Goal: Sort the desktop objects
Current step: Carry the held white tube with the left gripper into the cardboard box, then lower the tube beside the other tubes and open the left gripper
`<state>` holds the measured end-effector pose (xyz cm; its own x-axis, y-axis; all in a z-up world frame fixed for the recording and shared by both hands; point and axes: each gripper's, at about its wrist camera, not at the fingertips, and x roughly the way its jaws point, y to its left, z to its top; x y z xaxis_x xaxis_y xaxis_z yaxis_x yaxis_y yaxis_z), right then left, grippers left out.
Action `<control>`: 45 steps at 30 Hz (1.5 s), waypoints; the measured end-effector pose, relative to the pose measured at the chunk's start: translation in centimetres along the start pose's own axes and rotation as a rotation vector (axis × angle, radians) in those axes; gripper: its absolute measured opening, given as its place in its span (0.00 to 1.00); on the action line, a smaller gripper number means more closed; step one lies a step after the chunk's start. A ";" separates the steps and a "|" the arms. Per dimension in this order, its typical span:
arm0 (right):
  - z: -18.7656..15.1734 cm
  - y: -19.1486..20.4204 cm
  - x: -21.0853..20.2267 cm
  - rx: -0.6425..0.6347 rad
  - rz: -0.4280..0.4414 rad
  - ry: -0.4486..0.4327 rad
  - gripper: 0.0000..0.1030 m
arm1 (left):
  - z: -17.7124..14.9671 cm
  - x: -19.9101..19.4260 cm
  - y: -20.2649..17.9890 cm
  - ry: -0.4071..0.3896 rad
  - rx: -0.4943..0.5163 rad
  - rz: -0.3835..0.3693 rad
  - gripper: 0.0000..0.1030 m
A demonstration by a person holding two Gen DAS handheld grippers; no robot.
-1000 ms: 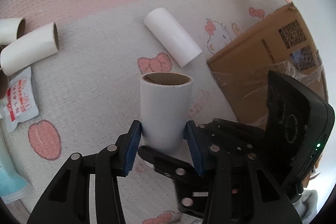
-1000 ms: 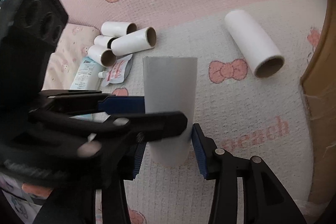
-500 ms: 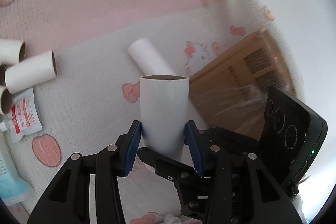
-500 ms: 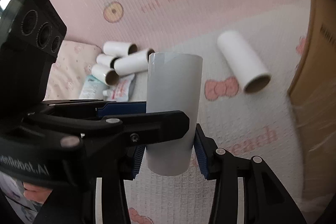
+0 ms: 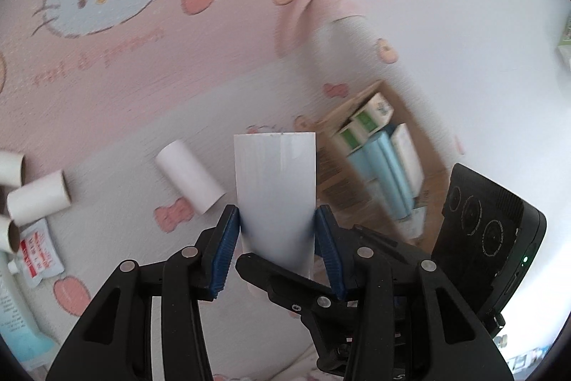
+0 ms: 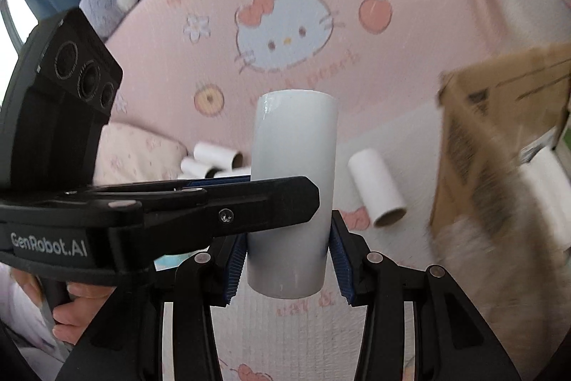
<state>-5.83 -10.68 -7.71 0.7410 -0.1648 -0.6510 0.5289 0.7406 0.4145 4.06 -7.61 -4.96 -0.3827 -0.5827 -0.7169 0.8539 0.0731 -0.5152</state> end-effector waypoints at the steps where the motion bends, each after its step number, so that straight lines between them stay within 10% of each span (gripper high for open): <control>1: 0.2 0.0 -0.5 -0.003 -0.014 -0.010 0.39 | 0.3 0.0 -0.5 0.000 0.009 -0.005 0.46; 15: 3.8 -1.6 -7.4 -0.074 -0.224 -0.099 0.39 | 4.4 1.2 -9.4 -0.044 0.228 -0.024 0.46; 45: 5.2 -14.2 -6.6 0.227 -0.078 0.212 0.39 | 6.8 12.9 -12.4 0.357 0.228 -0.013 0.46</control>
<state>-16.12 -23.45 -5.99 0.6044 -0.0579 -0.7945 0.6769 0.5632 0.4739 -9.03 -21.47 -4.64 -0.4576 -0.2624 -0.8496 0.8891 -0.1362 -0.4369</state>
